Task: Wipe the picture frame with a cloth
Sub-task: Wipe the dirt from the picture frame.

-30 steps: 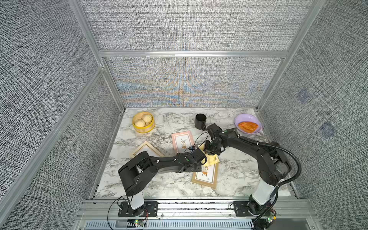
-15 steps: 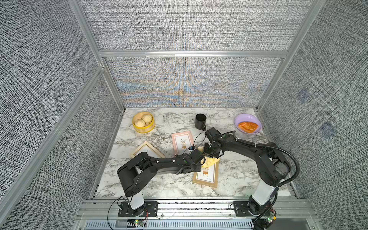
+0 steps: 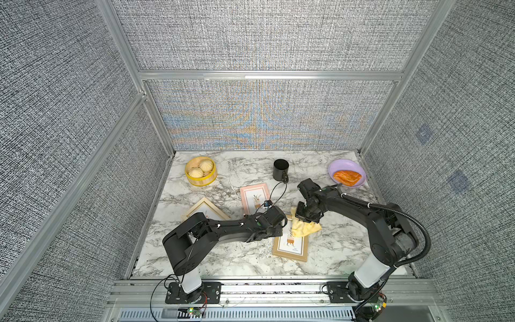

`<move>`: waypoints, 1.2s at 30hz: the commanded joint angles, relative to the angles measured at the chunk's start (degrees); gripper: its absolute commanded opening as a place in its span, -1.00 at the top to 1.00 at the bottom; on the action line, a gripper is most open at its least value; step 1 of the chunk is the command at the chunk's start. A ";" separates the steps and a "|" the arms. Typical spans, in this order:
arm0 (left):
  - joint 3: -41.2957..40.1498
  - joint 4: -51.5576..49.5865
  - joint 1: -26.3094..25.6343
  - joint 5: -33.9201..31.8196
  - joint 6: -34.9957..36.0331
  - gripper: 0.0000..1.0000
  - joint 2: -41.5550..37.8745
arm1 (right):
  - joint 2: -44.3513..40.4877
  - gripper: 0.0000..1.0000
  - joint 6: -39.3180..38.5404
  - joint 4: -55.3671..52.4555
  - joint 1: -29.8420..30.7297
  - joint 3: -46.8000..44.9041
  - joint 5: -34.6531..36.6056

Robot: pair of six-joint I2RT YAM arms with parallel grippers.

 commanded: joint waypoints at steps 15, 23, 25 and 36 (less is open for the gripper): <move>0.65 -11.26 -0.89 3.05 4.29 -0.04 -3.65 | 0.69 1.00 0.56 0.29 0.16 3.34 -3.13; 4.78 -11.35 -1.42 3.80 5.48 -0.11 -0.02 | 1.89 1.00 0.48 1.27 0.21 4.23 -3.74; 5.55 -11.31 -1.53 3.52 5.49 -0.11 0.41 | 2.11 1.00 0.66 1.51 0.20 4.06 -3.82; 7.95 -12.58 -1.94 3.09 7.31 -0.14 -1.15 | -1.58 1.00 1.36 1.18 -1.10 1.77 -3.44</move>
